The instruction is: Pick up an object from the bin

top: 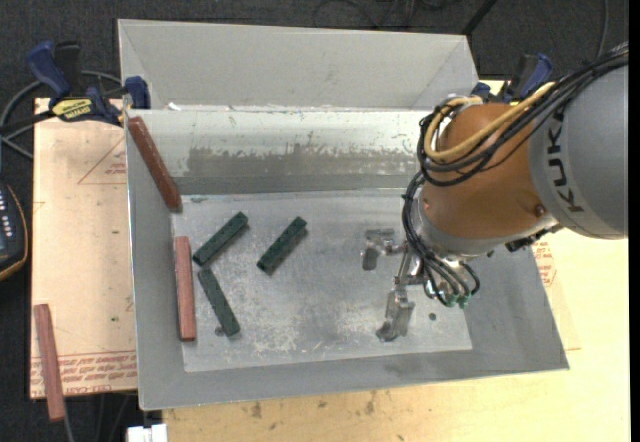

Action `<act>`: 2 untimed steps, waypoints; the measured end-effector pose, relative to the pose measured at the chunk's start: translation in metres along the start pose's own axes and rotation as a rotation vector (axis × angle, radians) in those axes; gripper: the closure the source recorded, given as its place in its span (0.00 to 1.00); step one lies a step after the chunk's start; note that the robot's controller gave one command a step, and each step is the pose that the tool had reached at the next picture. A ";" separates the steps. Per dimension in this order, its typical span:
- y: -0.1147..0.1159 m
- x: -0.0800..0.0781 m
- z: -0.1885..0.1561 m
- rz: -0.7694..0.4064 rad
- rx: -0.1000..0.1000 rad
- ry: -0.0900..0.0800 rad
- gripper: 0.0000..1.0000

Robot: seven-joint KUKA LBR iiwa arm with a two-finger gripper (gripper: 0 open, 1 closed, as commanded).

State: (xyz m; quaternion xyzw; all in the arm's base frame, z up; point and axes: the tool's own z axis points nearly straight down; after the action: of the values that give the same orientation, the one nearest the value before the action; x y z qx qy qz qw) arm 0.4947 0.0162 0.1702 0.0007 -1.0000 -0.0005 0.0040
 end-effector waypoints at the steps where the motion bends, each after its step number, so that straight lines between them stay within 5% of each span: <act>1: -0.049 -0.036 0.037 -0.719 0.004 -0.010 0.00; 2: -0.060 -0.111 0.082 -1.072 0.004 -0.011 0.00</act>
Offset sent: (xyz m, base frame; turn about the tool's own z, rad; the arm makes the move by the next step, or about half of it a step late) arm 0.0347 -0.0487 -0.0362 -0.7229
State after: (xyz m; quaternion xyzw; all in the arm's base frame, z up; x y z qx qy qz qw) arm 0.6054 -0.0440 0.0877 0.5112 -0.8594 -0.0004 -0.0018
